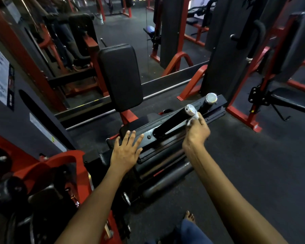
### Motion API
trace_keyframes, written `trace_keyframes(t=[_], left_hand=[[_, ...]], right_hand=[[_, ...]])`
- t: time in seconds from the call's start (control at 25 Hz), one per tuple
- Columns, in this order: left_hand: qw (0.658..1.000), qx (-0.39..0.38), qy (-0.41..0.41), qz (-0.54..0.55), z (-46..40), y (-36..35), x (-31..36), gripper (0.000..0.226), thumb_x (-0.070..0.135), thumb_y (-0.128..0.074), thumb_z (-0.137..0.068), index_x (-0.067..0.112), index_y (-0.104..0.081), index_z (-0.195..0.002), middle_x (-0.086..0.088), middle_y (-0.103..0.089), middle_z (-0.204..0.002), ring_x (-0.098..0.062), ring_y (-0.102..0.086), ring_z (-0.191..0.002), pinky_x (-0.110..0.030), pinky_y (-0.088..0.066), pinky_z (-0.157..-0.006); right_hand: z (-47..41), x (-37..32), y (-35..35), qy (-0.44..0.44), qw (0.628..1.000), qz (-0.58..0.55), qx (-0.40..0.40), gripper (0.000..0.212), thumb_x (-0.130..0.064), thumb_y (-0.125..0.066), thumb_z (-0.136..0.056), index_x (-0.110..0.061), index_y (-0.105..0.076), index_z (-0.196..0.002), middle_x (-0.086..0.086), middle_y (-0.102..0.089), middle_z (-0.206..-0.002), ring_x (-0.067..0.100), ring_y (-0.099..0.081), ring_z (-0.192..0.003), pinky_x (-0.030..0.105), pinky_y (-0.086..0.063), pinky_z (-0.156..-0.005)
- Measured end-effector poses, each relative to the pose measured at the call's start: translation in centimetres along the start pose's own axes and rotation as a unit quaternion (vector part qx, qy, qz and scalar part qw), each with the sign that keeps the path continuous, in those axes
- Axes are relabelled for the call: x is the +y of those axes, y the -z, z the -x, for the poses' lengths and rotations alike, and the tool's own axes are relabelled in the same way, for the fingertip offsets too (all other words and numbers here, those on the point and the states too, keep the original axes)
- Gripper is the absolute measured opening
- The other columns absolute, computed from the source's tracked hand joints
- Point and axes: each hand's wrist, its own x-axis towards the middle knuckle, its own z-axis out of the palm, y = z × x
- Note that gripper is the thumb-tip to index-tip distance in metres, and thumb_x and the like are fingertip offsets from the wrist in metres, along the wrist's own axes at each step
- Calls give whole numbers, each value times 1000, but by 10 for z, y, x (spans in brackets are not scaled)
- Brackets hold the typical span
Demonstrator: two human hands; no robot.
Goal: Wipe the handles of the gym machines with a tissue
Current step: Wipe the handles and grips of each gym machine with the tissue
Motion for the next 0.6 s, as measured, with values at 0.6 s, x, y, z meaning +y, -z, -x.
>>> trace_keyframes(t=[0.6], left_hand=[[1000, 5, -5, 8, 9, -4, 2, 56, 41, -25, -98, 23, -20, -150, -16, -50, -142, -34, -45, -133, -58, -43, -94]], right_hand=[[38, 4, 23, -20, 952, 296, -79, 30, -20, -57, -93, -18, -67, -65, 1, -63, -64, 19, -64, -71, 30, -53, -74]])
